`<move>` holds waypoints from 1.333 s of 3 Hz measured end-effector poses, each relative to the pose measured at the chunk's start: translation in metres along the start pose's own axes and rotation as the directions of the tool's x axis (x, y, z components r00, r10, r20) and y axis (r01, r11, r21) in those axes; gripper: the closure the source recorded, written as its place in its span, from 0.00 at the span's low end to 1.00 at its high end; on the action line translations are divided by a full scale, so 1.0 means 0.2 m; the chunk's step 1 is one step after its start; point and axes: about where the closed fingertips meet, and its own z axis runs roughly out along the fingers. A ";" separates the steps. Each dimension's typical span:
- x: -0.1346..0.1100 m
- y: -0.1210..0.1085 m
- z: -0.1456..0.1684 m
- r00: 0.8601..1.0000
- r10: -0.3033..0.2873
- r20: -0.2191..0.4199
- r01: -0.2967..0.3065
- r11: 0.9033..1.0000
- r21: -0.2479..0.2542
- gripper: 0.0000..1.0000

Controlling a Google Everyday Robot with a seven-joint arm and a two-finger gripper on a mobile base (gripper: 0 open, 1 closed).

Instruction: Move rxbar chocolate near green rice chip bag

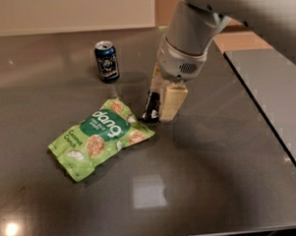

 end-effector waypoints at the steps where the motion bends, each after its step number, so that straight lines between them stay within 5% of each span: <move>1: 0.00 0.00 0.00 1.000 -0.002 0.000 0.002 1.000 0.004 0.36; 2: -0.01 0.00 0.00 1.000 -0.004 0.001 0.004 1.000 0.007 0.13; 3: -0.01 0.00 0.00 1.000 -0.005 0.001 0.005 1.000 0.009 0.00; 4: -0.01 0.00 0.00 1.000 -0.005 0.001 0.005 1.000 0.009 0.00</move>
Offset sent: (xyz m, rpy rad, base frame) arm 0.0001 0.0007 0.0005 0.0006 -0.0037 0.0008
